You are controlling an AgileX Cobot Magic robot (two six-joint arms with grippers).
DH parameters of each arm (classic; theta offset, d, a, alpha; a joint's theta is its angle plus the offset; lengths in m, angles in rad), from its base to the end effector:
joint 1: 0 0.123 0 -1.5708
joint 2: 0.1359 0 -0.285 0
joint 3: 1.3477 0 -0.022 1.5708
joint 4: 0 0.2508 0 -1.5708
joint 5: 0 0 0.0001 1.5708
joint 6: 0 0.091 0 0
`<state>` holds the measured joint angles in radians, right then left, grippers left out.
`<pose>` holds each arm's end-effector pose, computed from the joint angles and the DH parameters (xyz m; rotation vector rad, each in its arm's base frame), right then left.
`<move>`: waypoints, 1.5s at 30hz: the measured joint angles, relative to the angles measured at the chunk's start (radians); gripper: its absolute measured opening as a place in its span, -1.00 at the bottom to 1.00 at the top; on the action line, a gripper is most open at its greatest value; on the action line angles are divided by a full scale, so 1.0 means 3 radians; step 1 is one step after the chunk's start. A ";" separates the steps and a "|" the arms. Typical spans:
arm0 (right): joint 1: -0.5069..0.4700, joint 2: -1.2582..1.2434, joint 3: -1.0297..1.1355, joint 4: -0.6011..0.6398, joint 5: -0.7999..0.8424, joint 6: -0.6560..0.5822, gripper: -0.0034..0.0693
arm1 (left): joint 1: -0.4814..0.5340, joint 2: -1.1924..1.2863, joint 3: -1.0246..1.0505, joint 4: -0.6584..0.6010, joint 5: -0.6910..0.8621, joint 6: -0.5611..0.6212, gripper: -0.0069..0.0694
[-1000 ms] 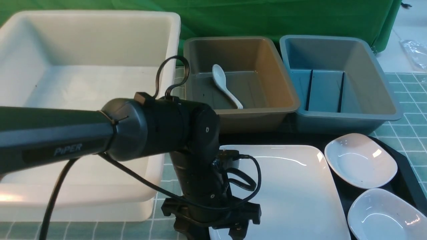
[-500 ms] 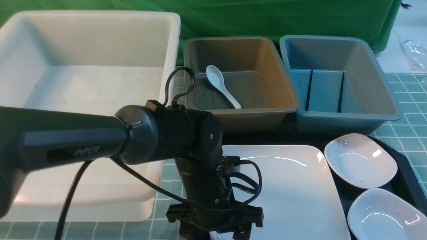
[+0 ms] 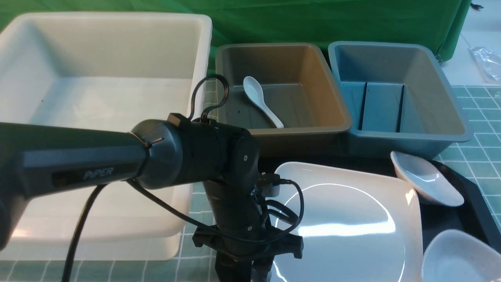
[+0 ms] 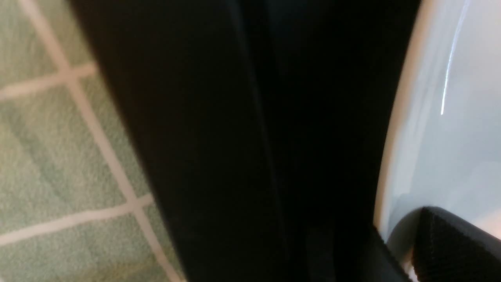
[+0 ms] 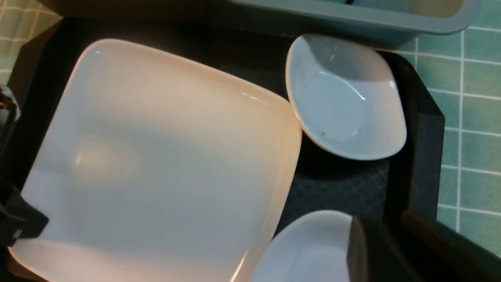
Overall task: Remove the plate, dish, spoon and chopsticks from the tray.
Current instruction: Use the left arm to grab a plate from the dinner plate
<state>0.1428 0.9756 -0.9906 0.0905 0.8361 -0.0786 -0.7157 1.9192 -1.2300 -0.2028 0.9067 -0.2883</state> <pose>0.1856 0.0329 0.3652 -0.2193 2.2943 0.1414 0.2609 -0.2460 0.1617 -0.4750 -3.0690 0.2694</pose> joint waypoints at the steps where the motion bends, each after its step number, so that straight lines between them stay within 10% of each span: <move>1: 0.0000 0.0000 0.0000 0.0000 0.0000 -0.0003 -0.51 | 0.0000 0.0000 0.0000 0.0004 0.0009 -0.0025 -0.36; 45: 0.0000 0.0000 0.0001 0.0000 -0.0042 -0.0069 -0.46 | 0.0378 -0.0714 0.0034 -0.0275 0.0078 0.0168 -0.75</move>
<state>0.1428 0.9756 -0.9903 0.0905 0.8236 -0.0993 -0.6023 1.7051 -1.2199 -0.2853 0.9302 -0.2379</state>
